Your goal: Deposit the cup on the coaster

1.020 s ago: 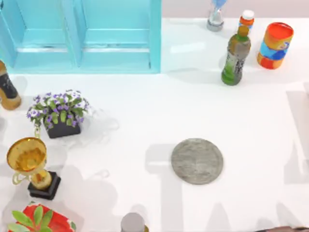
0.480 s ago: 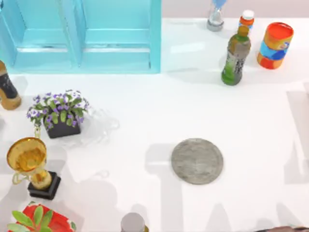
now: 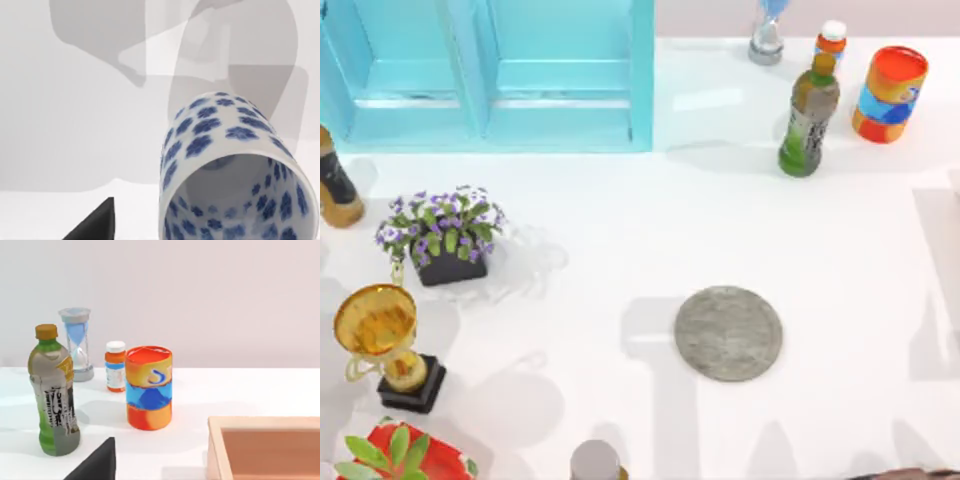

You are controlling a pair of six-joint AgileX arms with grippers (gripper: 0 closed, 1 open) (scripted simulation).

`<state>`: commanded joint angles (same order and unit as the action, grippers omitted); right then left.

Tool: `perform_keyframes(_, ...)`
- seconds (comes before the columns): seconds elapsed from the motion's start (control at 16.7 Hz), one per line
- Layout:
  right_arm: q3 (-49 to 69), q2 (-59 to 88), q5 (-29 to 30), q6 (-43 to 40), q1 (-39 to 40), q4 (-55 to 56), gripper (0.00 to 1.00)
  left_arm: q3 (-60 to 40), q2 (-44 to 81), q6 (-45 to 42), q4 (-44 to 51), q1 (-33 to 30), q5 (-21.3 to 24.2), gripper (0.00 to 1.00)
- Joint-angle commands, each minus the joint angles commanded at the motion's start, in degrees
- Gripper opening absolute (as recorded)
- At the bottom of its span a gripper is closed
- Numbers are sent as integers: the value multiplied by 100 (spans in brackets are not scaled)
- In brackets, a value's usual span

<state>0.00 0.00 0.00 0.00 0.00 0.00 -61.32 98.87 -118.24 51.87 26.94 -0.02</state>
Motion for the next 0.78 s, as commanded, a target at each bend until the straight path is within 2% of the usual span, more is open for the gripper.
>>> perform_keyframes(0.18,0,0,0,0,0,0,100,359,134,-23,-442,20,0,100)
perform_keyframes(0.42,0,0,0,0,0,0,100,384,140,-24,-468,23,-1,100)
perform_keyframes(0.78,0,0,0,0,0,0,100,384,140,-24,-468,23,-1,55)
